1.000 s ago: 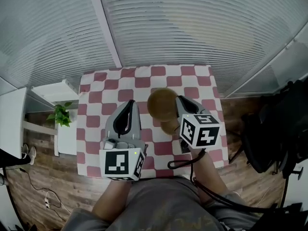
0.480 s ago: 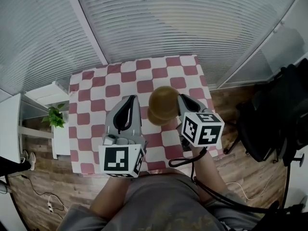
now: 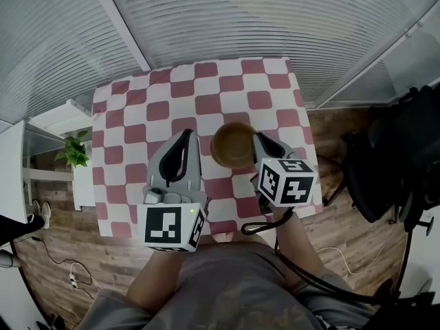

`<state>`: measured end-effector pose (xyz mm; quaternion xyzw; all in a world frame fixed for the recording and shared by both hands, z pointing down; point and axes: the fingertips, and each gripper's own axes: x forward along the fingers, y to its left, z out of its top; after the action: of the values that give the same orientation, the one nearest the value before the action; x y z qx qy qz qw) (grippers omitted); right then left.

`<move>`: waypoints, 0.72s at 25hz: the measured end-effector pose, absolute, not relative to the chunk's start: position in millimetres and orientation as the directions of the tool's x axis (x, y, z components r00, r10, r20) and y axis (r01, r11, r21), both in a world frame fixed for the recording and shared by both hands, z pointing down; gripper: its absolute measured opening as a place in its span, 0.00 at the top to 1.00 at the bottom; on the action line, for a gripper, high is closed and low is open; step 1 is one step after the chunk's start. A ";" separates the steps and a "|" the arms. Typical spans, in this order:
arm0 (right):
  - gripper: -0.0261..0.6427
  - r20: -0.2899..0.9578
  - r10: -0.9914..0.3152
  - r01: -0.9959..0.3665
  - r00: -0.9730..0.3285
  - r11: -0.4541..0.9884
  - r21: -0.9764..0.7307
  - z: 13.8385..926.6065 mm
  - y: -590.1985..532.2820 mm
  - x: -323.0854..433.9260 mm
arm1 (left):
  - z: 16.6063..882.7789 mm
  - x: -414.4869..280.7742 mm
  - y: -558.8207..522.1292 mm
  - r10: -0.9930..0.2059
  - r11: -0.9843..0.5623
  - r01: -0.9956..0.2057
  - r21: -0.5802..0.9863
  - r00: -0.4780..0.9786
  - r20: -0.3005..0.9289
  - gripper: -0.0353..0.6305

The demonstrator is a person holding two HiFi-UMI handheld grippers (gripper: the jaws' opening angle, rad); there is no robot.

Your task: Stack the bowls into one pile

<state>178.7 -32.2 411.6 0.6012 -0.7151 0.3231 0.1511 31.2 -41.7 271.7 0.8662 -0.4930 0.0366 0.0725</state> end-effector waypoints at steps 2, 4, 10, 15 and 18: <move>0.90 0.620 -0.749 -0.957 -0.233 0.064 -0.282 423.1 -31.1 177.7 | 279.4 31.3 -43.4 -0.848 -0.500 -0.861 0.097 0.509 0.149 0.95; 0.90 0.634 -0.737 -0.957 -0.235 0.061 -0.284 434.6 -30.7 176.6 | 287.9 32.4 -45.5 -0.845 -0.498 -0.861 0.104 0.509 0.163 0.95; 0.90 0.660 -0.714 -0.959 -0.236 0.060 -0.277 459.7 -28.8 172.2 | 312.0 35.1 -49.0 -0.834 -0.495 -0.859 0.129 0.512 0.205 0.95; 0.89 0.674 -0.701 -0.963 -0.235 0.074 -0.259 472.7 -29.9 166.1 | 327.2 37.4 -52.5 -0.824 -0.494 -0.857 0.143 0.515 0.235 0.95; 0.88 0.681 -0.698 -0.969 -0.222 0.079 -0.236 478.3 -30.2 164.4 | 330.8 37.7 -54.5 -0.822 -0.494 -0.857 0.149 0.516 0.241 0.95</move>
<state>164.4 -30.2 478.3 0.5900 -0.7061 0.3356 0.2017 37.7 -54.5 330.8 0.8615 -0.4871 0.0690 0.1254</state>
